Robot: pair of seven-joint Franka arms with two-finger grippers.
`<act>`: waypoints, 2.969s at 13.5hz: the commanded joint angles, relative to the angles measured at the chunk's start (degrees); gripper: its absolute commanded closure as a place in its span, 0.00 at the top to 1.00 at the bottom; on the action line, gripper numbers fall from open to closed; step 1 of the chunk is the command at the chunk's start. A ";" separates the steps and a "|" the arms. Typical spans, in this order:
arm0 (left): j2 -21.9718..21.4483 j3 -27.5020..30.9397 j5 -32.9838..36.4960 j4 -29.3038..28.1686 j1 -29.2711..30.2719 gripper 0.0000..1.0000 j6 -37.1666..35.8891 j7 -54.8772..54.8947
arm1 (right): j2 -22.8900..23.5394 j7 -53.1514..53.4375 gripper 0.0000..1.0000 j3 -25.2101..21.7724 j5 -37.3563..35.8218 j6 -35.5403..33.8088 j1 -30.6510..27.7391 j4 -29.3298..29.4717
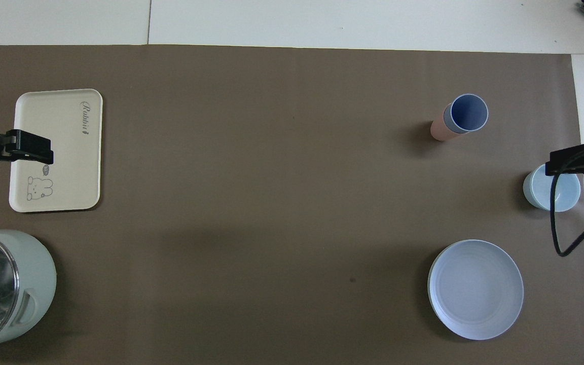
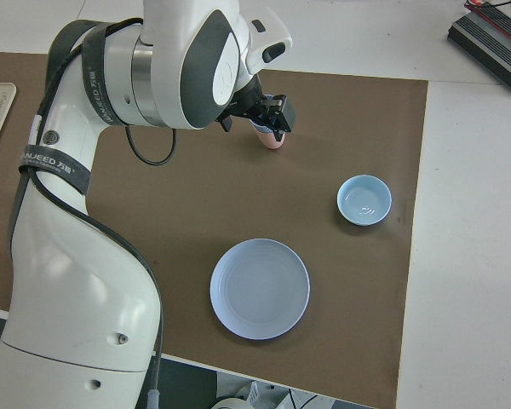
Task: Place cup on tray
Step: 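Move the right gripper toward the nested blue and pink cups, then close the right gripper on the rim of the nested cups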
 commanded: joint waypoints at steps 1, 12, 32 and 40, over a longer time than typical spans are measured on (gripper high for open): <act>-1.16 0.05 0.29 -1.16 0.11 1.00 -0.24 -0.03 | -0.66 0.73 1.00 0.11 -0.30 -0.12 1.15 -0.69; -1.07 0.05 0.29 -1.16 0.11 1.00 -0.24 -0.03 | -2.07 -29.61 1.00 -0.24 8.11 22.85 -1.56 -11.92; -1.07 0.05 0.29 -1.16 0.11 1.00 -0.24 -0.03 | 26.49 -120.55 1.00 -0.15 90.22 39.25 -10.45 -16.25; -1.07 0.05 0.29 -1.16 0.11 1.00 -0.24 -0.03 | 27.29 -123.97 1.00 0.03 92.77 39.78 -8.34 -17.13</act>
